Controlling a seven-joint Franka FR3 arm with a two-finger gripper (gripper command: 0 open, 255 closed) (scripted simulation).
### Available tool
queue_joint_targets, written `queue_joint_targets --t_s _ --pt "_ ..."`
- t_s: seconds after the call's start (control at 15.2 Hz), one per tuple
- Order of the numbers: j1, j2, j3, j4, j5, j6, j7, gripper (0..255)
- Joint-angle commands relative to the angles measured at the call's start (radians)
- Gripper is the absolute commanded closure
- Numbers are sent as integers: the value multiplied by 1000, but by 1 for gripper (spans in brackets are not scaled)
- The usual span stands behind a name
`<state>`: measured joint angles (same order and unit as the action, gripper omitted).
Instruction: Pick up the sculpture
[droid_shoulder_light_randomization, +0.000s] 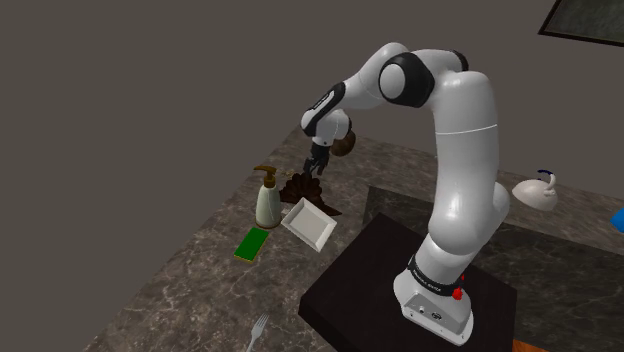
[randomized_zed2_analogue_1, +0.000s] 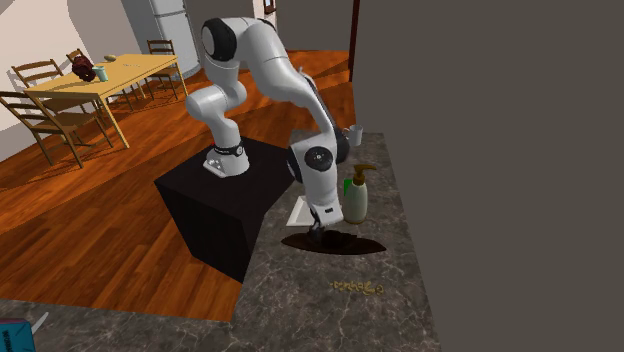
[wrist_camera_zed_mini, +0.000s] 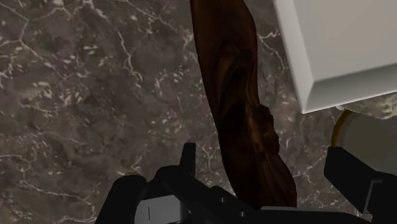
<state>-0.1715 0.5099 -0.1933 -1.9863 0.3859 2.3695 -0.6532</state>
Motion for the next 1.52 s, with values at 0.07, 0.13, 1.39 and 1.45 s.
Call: queue_joint_targets --t_s 0.07,0.13,1.39,1.45 --pt "-7 32 9 5 14 26 -14 0" --pt "-9 43 12 7 19 34 -18 0" --pt "0 -5 -1 0 -1 -5 1 255" --pt "2 -15 -4 -1 -6 -14 5 255"
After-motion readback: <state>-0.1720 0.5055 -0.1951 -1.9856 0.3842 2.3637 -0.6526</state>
